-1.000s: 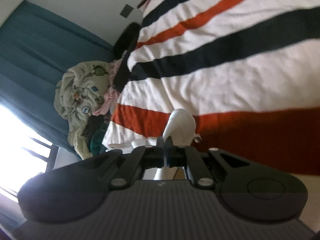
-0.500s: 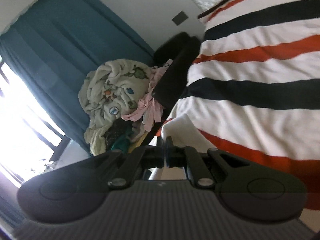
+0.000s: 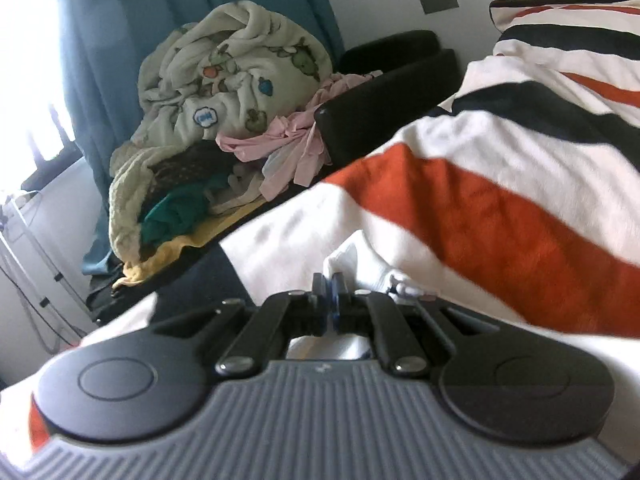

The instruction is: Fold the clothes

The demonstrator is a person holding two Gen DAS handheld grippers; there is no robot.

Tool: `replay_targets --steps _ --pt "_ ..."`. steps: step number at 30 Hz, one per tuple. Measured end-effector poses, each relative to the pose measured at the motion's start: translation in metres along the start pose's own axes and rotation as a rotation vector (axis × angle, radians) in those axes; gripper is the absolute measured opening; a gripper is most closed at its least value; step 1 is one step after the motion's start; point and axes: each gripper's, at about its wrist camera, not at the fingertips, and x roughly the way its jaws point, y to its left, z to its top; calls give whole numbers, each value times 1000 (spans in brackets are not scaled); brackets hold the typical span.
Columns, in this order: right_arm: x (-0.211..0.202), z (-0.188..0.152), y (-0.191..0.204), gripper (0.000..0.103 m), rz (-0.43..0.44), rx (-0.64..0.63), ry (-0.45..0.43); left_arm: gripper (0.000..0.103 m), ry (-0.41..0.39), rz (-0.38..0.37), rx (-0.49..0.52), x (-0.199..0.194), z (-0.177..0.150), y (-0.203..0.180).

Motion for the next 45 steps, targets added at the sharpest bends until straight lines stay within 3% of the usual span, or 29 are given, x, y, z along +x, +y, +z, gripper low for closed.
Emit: replay_targets --steps 4,5,6,7,8,10,11,12,13,24,29,32,36,39,45 --pt "-8 3 -1 6 9 -12 7 19 26 26 22 -1 1 -11" --pt "-12 6 0 7 11 -23 15 24 33 17 22 -1 4 -11" --pt "-15 9 2 10 12 -33 22 40 40 3 22 -1 7 -10" --pt "-20 12 2 18 17 -39 28 56 46 -23 26 -2 8 -7" --pt "-29 17 2 24 30 -37 34 62 46 -48 40 -10 6 -8" --pt "-46 26 0 55 55 -34 44 84 33 -69 86 -28 -2 -12" --pt "-56 29 -1 63 70 -40 45 85 27 -68 113 -39 -8 -15" --pt "-72 33 0 80 87 -61 34 85 27 -73 133 -49 -14 -16" --pt "-88 35 0 87 106 -80 29 86 28 -87 145 -59 -23 -15" --pt "-308 27 22 84 367 -377 104 91 54 -259 371 -236 -156 -32" --pt "-389 15 14 84 436 -384 98 93 26 -329 509 -304 -217 -25" --pt "-416 5 9 84 453 -370 105 98 -31 -343 624 -329 -249 -19" --pt "-437 -22 12 84 478 -518 4 99 -98 -373 734 -352 -288 -11" --pt "-438 -35 12 84 472 -520 -24 100 -132 -401 758 -357 -305 -4" --pt "-432 -55 3 84 476 -453 -1 100 -184 -440 781 -363 -325 7"
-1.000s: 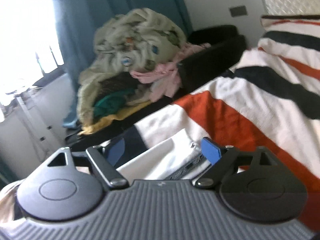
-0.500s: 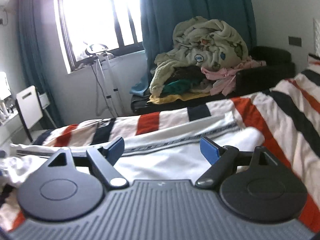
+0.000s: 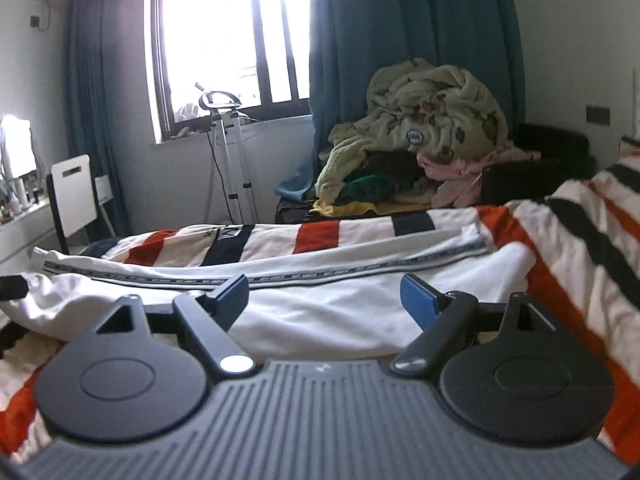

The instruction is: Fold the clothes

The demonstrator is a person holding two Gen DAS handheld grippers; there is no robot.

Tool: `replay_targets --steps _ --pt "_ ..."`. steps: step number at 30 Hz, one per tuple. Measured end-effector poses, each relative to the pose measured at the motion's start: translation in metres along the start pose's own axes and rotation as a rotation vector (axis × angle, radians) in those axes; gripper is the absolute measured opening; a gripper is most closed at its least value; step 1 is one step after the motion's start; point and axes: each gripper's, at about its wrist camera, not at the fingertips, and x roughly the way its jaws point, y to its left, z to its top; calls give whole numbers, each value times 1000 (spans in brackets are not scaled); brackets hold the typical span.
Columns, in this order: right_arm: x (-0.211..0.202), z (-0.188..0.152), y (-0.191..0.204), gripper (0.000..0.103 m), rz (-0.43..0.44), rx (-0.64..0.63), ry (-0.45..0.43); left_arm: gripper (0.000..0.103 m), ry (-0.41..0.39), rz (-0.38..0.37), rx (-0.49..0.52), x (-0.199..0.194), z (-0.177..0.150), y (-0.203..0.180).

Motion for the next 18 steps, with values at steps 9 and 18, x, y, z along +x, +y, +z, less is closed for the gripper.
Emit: replay_targets --steps 9,18 --pt "15 -18 -4 84 2 -16 -63 101 1 -47 64 16 -10 -15" --pt "22 -25 -3 84 2 -8 -48 101 100 -49 -6 36 -11 -1"
